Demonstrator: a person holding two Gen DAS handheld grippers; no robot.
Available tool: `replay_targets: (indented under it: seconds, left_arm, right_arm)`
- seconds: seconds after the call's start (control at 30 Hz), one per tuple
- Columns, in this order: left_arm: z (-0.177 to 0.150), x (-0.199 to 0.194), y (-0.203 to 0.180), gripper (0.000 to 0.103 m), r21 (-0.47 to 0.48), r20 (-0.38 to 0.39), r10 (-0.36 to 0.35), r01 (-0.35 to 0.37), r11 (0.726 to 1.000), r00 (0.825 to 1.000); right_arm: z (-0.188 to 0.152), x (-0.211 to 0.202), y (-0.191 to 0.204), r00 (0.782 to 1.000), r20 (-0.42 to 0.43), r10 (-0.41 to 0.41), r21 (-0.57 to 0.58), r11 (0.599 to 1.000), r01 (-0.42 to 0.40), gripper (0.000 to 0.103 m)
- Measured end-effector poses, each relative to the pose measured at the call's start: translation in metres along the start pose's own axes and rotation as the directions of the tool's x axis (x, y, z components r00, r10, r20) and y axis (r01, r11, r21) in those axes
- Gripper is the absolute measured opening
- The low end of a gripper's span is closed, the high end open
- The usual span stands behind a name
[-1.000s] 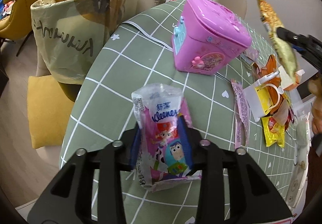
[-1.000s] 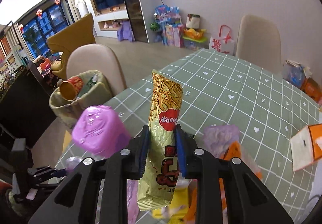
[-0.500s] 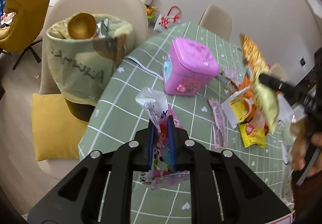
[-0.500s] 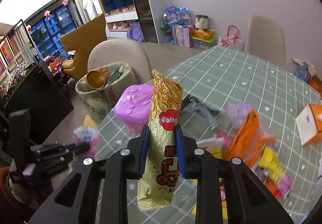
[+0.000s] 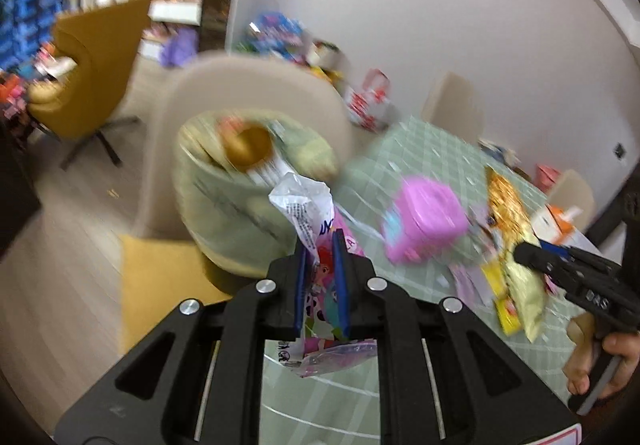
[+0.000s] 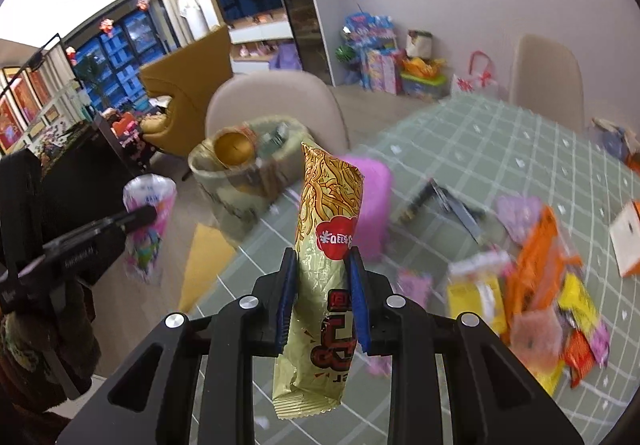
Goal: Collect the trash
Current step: 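Carry the Kleenex pack and gold wrapper to the trash bag with both grippers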
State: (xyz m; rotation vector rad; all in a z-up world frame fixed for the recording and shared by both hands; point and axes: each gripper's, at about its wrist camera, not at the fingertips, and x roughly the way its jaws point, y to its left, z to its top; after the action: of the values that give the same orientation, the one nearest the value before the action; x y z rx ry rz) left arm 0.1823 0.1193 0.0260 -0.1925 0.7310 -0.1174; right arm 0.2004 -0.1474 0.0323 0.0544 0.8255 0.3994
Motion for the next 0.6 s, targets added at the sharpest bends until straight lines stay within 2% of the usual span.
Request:
replay_targets:
  seconds: [0.13, 0.3, 0.43, 0.6]
  left_arm:
    - [0.034, -0.02, 0.022, 0.012, -0.002, 0.08, 0.06, -0.061, 0.998, 0.995]
    - [0.065, -0.032, 0.043, 0.012, -0.005, 0.16, 0.09, -0.091, 0.996, 0.983]
    - [0.075, -0.018, 0.054, 0.013, -0.023, 0.166, 0.1, -0.098, 0.995, 0.981]
    - [0.082, 0.022, 0.064, 0.013, -0.047, 0.124, 0.106, -0.101, 0.994, 0.987]
  right_arm:
    - [0.033, 0.008, 0.031, 0.998, 0.049, 0.038, -0.064, 0.997, -0.035, 0.025]
    - [0.068, 0.023, 0.061, 0.994, 0.089, 0.068, -0.119, 0.991, -0.058, 0.025]
    - [0.092, 0.047, 0.075, 0.994, 0.076, 0.082, -0.165, 0.984, -0.069, 0.025]
    - [0.113, 0.085, 0.074, 0.994, 0.055, 0.093, -0.19, 0.978, -0.081, 0.025]
